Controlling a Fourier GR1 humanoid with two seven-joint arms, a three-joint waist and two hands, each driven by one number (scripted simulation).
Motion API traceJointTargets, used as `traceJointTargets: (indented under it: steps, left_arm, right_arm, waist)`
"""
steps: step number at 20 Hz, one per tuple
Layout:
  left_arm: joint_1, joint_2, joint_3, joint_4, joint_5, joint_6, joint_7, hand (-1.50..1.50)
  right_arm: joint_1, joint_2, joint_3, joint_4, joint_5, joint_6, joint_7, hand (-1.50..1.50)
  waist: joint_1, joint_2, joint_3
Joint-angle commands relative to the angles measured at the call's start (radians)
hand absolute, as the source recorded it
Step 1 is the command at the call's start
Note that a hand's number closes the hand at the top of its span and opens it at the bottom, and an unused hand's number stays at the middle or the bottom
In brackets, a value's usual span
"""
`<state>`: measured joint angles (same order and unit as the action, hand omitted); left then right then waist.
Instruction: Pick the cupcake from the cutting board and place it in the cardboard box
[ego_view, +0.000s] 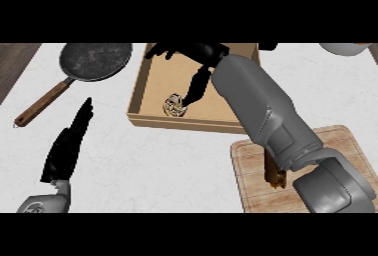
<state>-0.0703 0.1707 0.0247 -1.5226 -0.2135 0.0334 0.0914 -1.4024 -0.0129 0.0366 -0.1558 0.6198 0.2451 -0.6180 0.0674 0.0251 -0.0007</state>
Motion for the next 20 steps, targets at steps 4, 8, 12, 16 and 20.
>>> traceJointTargets:
  steps: [4, 8, 12, 16, 20]
  left_arm:
    - [0.025, -0.006, -0.013, -0.037, 0.001, -0.007, 0.002, 0.00]
    - [-0.003, -0.016, -0.011, -0.006, -0.003, 0.003, 0.001, 0.00]
    - [-0.023, -0.006, -0.016, -0.027, -0.021, 0.006, 0.014, 0.00]
    - [-0.006, 0.007, -0.004, -0.039, 0.016, -0.029, -0.003, 0.00]
    - [-0.026, 0.013, -0.008, -0.030, -0.005, -0.021, 0.009, 0.00]
  right_arm:
    - [0.014, -0.029, -0.207, 0.023, -0.194, -0.013, 0.025, -1.50]
    - [-0.034, -0.093, -0.310, 0.037, -0.295, 0.088, 0.073, -1.50]
    - [-0.050, -0.147, -0.388, 0.057, -0.368, 0.094, 0.133, -1.50]
    - [-0.032, -0.292, -0.434, 0.063, -0.406, 0.118, 0.165, -1.50]
    - [-0.023, -0.388, -0.458, 0.070, -0.425, 0.151, 0.200, -1.50]
  waist:
    - [0.015, 0.004, 0.001]
    - [0.010, 0.009, 0.001]
    - [0.030, 0.019, 0.001]
    - [0.042, 0.027, 0.001]
    - [0.052, 0.036, 0.003]
